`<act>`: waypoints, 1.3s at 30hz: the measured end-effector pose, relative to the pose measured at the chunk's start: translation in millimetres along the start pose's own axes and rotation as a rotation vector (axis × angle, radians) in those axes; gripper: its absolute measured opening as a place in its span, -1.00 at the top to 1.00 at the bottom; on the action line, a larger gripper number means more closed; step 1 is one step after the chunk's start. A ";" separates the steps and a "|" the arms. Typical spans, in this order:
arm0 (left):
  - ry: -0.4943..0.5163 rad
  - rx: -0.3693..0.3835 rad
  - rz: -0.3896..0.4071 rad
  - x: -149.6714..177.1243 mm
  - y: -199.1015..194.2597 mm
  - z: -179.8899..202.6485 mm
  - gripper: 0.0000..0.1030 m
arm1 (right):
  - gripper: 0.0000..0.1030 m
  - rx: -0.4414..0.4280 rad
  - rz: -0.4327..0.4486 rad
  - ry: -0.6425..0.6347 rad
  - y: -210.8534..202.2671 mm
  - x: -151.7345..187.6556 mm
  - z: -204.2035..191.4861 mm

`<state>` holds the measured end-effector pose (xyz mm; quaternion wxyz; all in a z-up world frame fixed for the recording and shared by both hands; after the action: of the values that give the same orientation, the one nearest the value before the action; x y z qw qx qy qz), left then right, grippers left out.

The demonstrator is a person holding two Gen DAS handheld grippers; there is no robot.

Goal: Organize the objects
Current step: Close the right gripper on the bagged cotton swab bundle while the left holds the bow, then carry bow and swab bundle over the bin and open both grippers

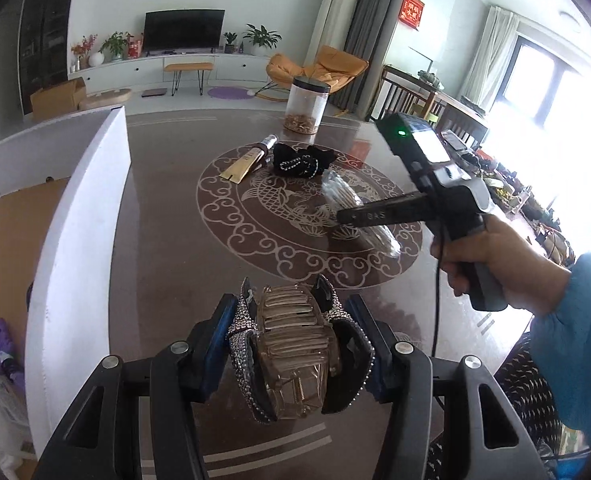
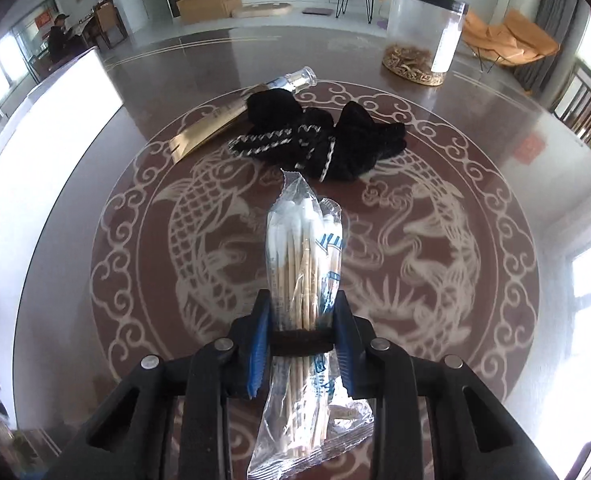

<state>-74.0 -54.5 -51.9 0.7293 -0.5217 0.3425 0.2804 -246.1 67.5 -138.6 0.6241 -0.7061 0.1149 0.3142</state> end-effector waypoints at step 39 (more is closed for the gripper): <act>-0.152 -0.134 0.274 -53.8 -159.6 -124.1 -0.06 | 0.42 -0.442 0.247 0.077 -175.2 0.2 -221.5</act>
<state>-10.1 -223.2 54.2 0.6717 -0.4947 0.3348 0.4382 -82.3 -109.6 8.2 0.4068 -0.8175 0.1524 0.3782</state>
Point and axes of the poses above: each gripper's, at about its wrist camera, not at the fingertips, and y roughly the way its jaws point, z to its right, x to its underside, the point moved 10 cm from there along y, roughly the way its jaws point, and after that the axes turned 11 degrees about z, right-handed, at the moved point
